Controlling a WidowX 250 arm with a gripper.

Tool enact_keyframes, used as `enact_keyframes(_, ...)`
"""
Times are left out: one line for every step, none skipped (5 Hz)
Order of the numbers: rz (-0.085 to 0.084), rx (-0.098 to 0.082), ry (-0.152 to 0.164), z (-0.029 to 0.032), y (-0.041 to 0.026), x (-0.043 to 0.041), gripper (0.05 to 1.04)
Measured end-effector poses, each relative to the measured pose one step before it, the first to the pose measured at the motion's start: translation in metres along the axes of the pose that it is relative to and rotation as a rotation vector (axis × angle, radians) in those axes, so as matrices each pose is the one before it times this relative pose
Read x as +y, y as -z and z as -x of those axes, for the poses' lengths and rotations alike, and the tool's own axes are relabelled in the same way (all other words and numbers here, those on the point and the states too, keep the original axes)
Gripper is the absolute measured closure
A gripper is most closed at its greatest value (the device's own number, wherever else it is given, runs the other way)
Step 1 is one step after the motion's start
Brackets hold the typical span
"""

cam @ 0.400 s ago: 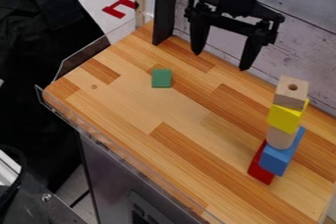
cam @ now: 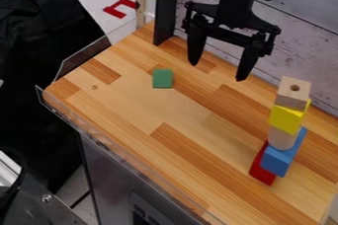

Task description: Put the green cube on top of the cube with a hole

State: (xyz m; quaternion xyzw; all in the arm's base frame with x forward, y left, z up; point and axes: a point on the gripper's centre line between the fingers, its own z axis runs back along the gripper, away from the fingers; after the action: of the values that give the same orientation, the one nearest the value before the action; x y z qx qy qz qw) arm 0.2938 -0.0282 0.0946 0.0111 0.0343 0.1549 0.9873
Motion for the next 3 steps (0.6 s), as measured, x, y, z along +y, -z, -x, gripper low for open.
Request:
enact_keyframes(0.006, -0.0035, -0.125, -0.00766, 0.00485, 0.02195, 0.083)
enact_keyframes(-0.0021, -0.0311, -0.1113, -0.01269, 0.00187, 0.01959, 0.083)
enact_keyframes(-0.0089, 0.0121, -0.0551, -0.00966, 0.01421, 0.00975, 0.083)
